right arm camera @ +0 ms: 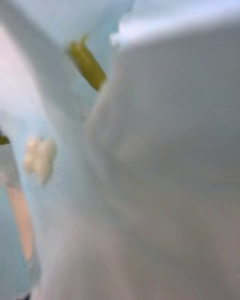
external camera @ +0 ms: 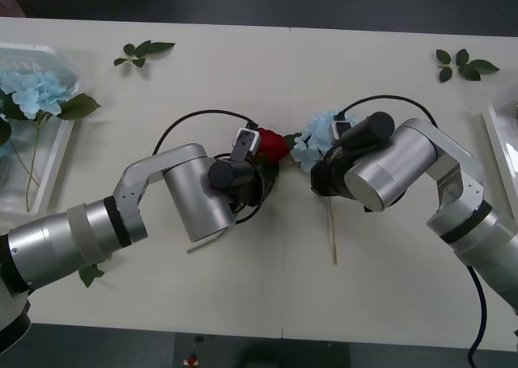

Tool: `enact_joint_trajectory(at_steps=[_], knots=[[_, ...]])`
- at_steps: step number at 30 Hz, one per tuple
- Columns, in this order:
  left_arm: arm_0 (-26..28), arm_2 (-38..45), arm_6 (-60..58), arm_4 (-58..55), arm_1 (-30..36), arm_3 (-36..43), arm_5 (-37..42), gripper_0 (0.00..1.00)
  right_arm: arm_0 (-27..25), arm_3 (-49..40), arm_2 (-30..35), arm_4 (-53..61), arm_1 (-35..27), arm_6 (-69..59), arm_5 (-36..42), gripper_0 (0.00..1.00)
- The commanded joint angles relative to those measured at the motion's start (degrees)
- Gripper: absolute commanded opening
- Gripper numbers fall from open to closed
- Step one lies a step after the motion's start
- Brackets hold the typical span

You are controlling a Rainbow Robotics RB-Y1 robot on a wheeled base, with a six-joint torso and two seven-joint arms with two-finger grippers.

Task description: Put the red flowers into the right box and the blue flowers into the left box

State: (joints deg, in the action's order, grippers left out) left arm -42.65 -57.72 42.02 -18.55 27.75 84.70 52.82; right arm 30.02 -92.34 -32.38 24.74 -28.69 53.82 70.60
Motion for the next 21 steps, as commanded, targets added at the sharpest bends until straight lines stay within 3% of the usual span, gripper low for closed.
enact_joint_trajectory(at_steps=[1, 12, 21], knots=[[-2.18, -0.99, -0.36, 0.27, -0.76, 0.73, -0.26, 0.00, 1.27, -3.81, 0.65, 0.84, -3.83, -1.35, -0.99, 1.00], [-2.18, -0.90, -1.41, 1.15, 0.99, 3.10, -0.26, 0.00, 1.27, -5.75, 3.73, 6.11, -8.75, 0.50, -2.93, 1.00], [-2.00, 4.38, -3.61, -4.65, 9.96, 18.75, -0.26, 0.00, 0.48, -5.75, 10.15, 15.87, -10.60, 11.48, -3.98, 1.00]])
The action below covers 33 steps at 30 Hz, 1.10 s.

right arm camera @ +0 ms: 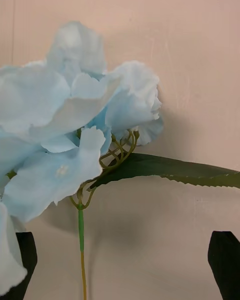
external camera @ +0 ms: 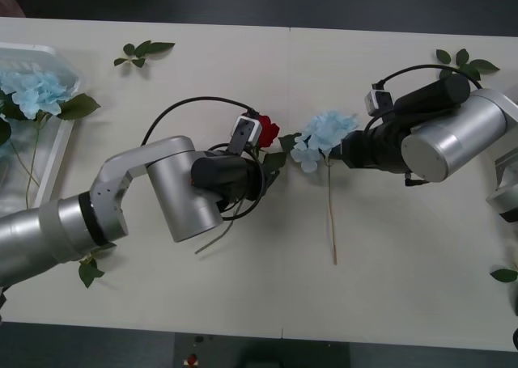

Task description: Put the red flowers into the right box and the blue flowers into the left box

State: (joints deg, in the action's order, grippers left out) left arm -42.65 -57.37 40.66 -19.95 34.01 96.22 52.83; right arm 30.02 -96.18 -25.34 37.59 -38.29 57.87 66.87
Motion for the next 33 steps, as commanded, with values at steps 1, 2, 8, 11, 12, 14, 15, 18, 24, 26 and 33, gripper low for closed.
enact_joint_trajectory(at_steps=[1, 2, 8, 11, 12, 14, 15, 18, 24, 26, 33], knots=[[-2.00, 5.08, -2.52, -4.30, 4.22, 8.81, -0.35, 0.00, 0.22, -1.90, 3.98, 4.07, -1.08, 8.83, -0.16, 1.00], [-2.00, 6.57, -2.78, -5.71, 4.66, 10.75, -0.35, 0.00, -0.22, -1.90, 5.30, 5.39, -1.08, 10.68, -0.25, 1.00], [-2.26, 14.66, -7.88, -7.73, 1.41, 15.84, -0.53, 0.00, -2.16, -1.90, 11.36, 13.21, -1.00, 21.23, -0.16, 1.00], [-3.75, 17.29, -12.45, -4.92, -2.37, 16.02, -1.06, 0.00, -3.21, -1.90, 14.35, 17.61, -0.91, 27.12, -0.16, 1.00], [-4.55, 18.17, -14.12, -3.78, -3.69, 16.02, -1.06, 0.00, -3.56, -1.90, 15.40, 19.72, -0.91, 29.23, -0.16, 1.00], [-5.69, 19.76, -17.02, -2.20, -5.54, 16.02, -1.15, 0.00, -4.27, -1.90, 17.34, 24.11, -0.91, 31.95, -0.07, 1.00], [-5.95, 20.46, -17.90, -1.84, -6.06, 15.93, -1.06, 0.00, -4.53, -1.99, 18.04, 25.52, -0.91, 32.92, 0.11, 1.00], [-8.06, 24.33, -22.91, -0.26, -9.49, 15.93, -1.06, 0.00, -5.23, -1.90, 22.70, 33.69, -0.64, 37.84, 4.41, 1.00], [-10.87, 25.47, -34.51, 7.65, -13.36, 15.93, -1.06, 0.00, -5.23, -1.90, 33.60, 42.22, 2.08, 43.73, 16.80, 1.00], [-11.66, 25.38, -37.50, 9.41, -13.97, 15.93, -1.06, 0.00, -5.14, -1.90, 37.46, 44.94, 3.31, 45.49, 20.58, 1.00], [-13.16, 25.38, -42.86, 11.08, -14.59, 15.93, -1.06, 0.00, -4.44, -1.90, 45.20, 52.68, 5.60, 46.98, 28.85, 1.00]])
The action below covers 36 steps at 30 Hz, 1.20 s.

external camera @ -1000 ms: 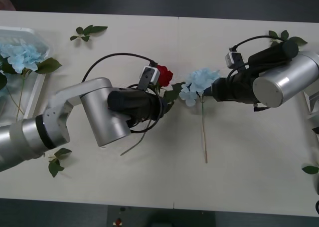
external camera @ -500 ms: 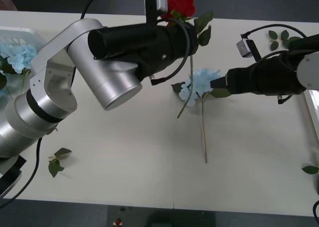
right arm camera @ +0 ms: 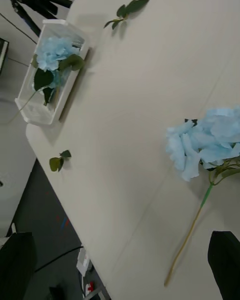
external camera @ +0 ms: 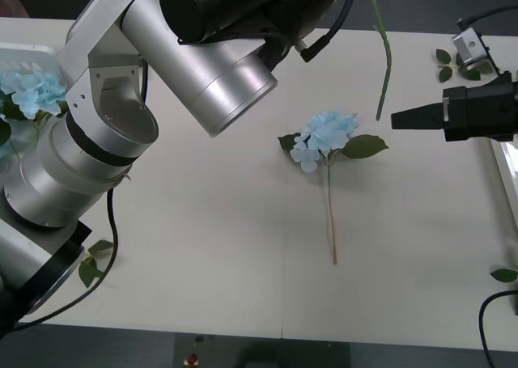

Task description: Put the red flowers into the right box and the blue flowers into the left box

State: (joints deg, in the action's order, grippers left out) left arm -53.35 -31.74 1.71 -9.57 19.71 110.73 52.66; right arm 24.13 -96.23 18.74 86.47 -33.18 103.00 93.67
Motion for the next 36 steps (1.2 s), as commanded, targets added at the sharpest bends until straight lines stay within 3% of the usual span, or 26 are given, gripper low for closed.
enact_joint_trajectory(at_steps=[1, 12, 35, 36], knots=[[-2.55, -0.34, -4.00, 0.87, -0.28, 1.42, -0.89, 0.00, 1.45, -1.86, 1.65, 5.64, 0.48, 1.59, 2.40, 1.00], [-2.55, -0.34, -4.26, 1.31, 0.33, 1.42, -0.89, 0.00, 2.50, -1.86, 2.53, 16.80, 1.01, -0.34, -0.24, 1.00], [-2.46, -0.34, -4.09, 2.01, 0.42, 1.42, -0.89, 0.00, 14.37, -0.45, 1.39, 9.68, 4.17, -12.82, -1.03, 1.00], [-2.55, -0.34, -4.09, 2.01, 0.42, 1.42, -0.89, 0.00, 14.72, 0.34, 1.04, 9.77, 4.17, -12.73, -1.03, 0.97]])
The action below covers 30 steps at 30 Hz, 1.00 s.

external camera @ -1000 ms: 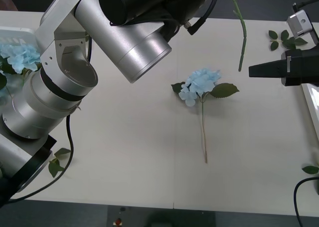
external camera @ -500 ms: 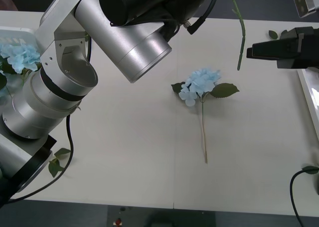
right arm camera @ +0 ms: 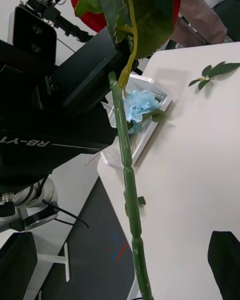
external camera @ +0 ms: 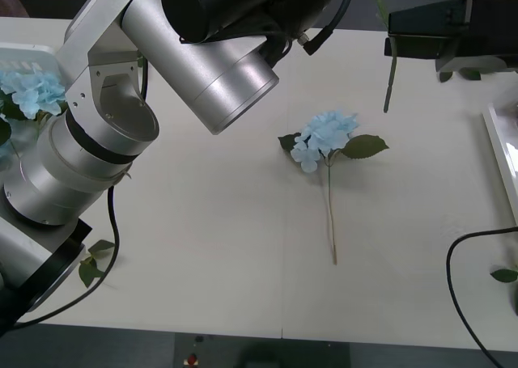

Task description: Put the red flowers into the right box and the blue flowers into the left box

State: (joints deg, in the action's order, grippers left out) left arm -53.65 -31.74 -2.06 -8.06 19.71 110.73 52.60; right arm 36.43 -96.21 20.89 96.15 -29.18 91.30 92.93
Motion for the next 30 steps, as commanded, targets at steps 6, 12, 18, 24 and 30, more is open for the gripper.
enact_joint_trajectory(at_steps=[6, 12, 18, 24, 30], knots=[[-2.16, -0.34, -0.31, 0.59, 0.32, 1.42, -0.83, 0.00, 2.68, 1.64, -1.73, 0.00, 0.09, -1.12, -0.29, 0.07], [-2.16, -0.34, -0.31, 0.86, 0.32, 1.42, -0.83, 0.00, 2.68, 1.73, -1.91, 0.00, 0.18, -1.30, -0.29, 0.00], [-2.25, -0.42, -0.31, 0.86, 0.32, 1.42, -0.83, 0.00, 2.76, 1.73, -1.91, 0.00, 0.18, -1.47, -0.29, 0.00], [-2.25, -2.45, -0.49, 7.01, 0.32, 1.42, 1.28, 1.00, 2.76, 1.73, -2.00, 0.00, 0.18, -1.47, -0.29, 0.00], [-2.25, -5.08, -3.56, 11.40, 0.15, 1.33, 1.63, 1.00, 2.76, 1.73, -1.91, 0.00, 0.18, -1.47, -0.29, 0.00]])
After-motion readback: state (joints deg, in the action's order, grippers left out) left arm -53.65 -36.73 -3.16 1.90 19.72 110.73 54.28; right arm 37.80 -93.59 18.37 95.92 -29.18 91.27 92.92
